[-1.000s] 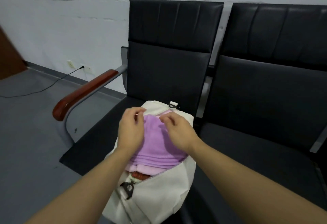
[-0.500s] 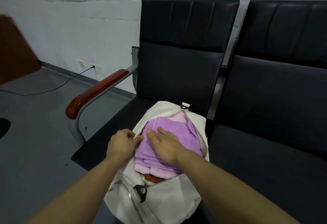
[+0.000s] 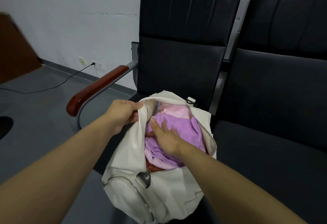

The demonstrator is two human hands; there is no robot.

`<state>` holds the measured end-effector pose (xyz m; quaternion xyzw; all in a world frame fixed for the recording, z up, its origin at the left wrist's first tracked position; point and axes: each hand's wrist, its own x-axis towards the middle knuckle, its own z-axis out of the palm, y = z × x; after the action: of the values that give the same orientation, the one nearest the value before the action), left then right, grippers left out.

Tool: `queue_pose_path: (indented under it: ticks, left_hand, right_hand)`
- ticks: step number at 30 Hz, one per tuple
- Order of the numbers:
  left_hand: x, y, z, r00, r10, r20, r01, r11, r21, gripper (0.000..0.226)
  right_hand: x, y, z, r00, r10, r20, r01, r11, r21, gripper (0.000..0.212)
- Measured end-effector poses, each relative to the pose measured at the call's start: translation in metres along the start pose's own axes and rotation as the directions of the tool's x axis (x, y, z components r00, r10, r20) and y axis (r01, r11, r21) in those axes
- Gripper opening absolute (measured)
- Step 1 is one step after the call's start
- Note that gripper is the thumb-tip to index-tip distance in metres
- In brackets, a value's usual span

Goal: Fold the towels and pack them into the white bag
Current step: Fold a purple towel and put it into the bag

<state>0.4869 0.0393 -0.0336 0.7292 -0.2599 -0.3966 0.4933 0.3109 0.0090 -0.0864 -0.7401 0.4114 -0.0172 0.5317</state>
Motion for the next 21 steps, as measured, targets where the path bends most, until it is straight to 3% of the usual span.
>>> queue_pose_path:
  ticks: [5,8,12,15,19,21]
  left_hand:
    - [0.013,0.011,-0.015,0.999,-0.036,0.011,0.035,0.999,0.028,0.021]
    - [0.014,0.010,-0.011,0.999,-0.038,-0.012,0.038,0.997,0.060,0.021]
    - [0.011,0.010,-0.006,0.998,-0.048,-0.032,0.051,0.996,0.070,0.020]
    - [0.009,0.008,-0.008,0.998,-0.038,-0.047,0.041,0.996,0.076,0.021]
    - [0.002,0.007,-0.005,0.997,-0.045,-0.055,0.049,0.996,0.071,0.022]
    - [-0.003,0.007,-0.003,0.998,-0.046,-0.049,0.050,0.996,0.077,0.020]
  right_hand:
    - [0.011,0.015,0.003,0.993,-0.114,-0.007,0.114,0.993,0.028,0.098]
    - [0.003,0.012,0.005,0.971,-0.237,-0.027,0.238,0.967,0.088,0.088]
    - [-0.017,0.004,0.005,0.909,-0.352,-0.223,0.358,0.934,-0.019,0.073]
    - [-0.024,0.005,0.006,0.980,-0.188,-0.068,0.194,0.975,0.105,0.087]
    - [-0.020,-0.003,0.012,0.997,-0.012,0.076,0.011,1.000,0.017,0.108]
    - [-0.019,-0.010,0.024,0.981,0.015,0.195,-0.012,1.000,-0.018,0.117]
